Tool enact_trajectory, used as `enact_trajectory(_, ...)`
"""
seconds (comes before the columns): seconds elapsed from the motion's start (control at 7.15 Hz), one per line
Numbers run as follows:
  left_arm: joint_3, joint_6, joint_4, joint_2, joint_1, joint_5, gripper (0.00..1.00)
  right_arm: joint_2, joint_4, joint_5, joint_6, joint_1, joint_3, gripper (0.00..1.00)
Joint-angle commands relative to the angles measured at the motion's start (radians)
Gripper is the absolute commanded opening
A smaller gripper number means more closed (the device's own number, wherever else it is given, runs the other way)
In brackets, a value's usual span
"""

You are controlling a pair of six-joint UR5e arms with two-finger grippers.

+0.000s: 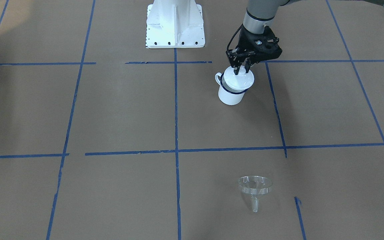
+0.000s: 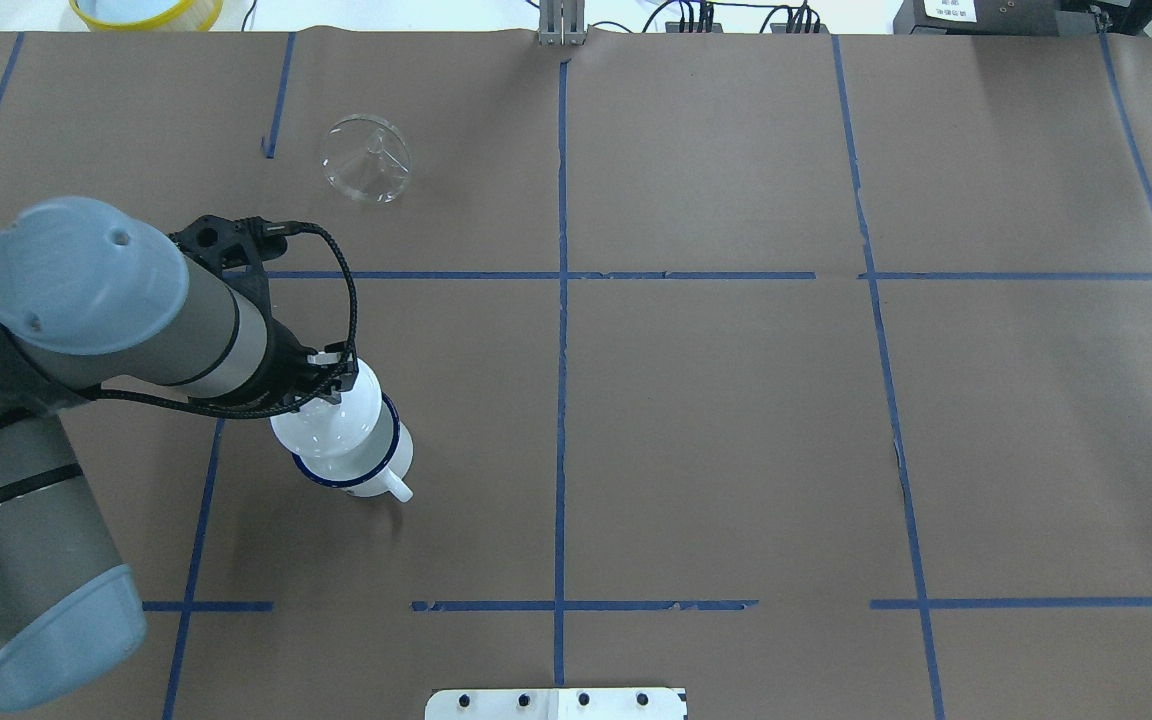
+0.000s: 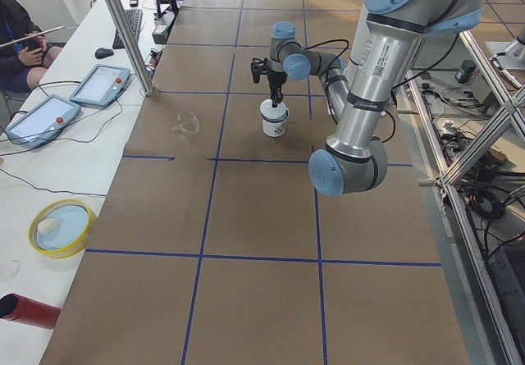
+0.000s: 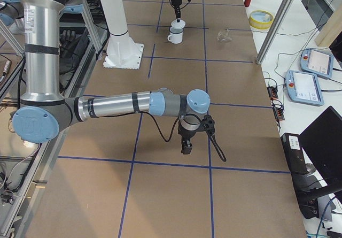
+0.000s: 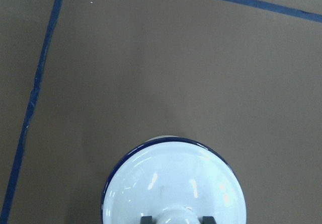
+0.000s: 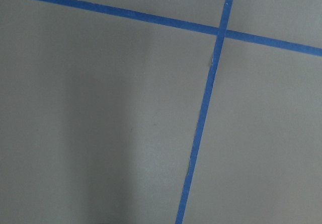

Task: Place funnel on cup
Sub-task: 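Lift the white funnel off the mug and carry it beside the mug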

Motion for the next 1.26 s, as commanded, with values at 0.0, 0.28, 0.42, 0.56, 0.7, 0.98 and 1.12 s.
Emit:
enact_trajectory(0.0, -0.153, 0.090, 0.061, 0.069, -0.061, -0.006, 0.00, 0.000, 0.000, 0.000, 0.000, 0.000, 0.000, 1.00)
enact_trajectory(0.28, -0.293, 0.164, 0.032, 0.279, -0.063, -0.007, 0.00, 0.000, 0.000, 0.000, 0.000, 0.000, 0.000, 1.00)
enact_trajectory(0.42, -0.279, 0.164, -0.044, 0.356, -0.055, -0.003, 0.00, 0.000, 0.000, 0.000, 0.000, 0.000, 0.000, 1.00)
enact_trajectory(0.56, -0.237, 0.164, -0.200, 0.454, -0.046, 0.000, 0.00, 0.000, 0.000, 0.000, 0.000, 0.000, 0.000, 1.00)
enact_trajectory(0.7, -0.152, 0.155, -0.397, 0.526, -0.034, 0.000, 0.00, 0.000, 0.000, 0.000, 0.000, 0.000, 0.000, 1.00)
enact_trajectory(0.98, 0.028, 0.022, -0.595, 0.525, 0.067, 0.051, 0.00, 0.000, 0.000, 0.000, 0.000, 0.000, 0.000, 1.00)
enact_trajectory(1.12, 0.030, 0.003, -0.599, 0.524, 0.101, 0.072, 0.00, 0.000, 0.000, 0.000, 0.000, 0.000, 0.001, 1.00)
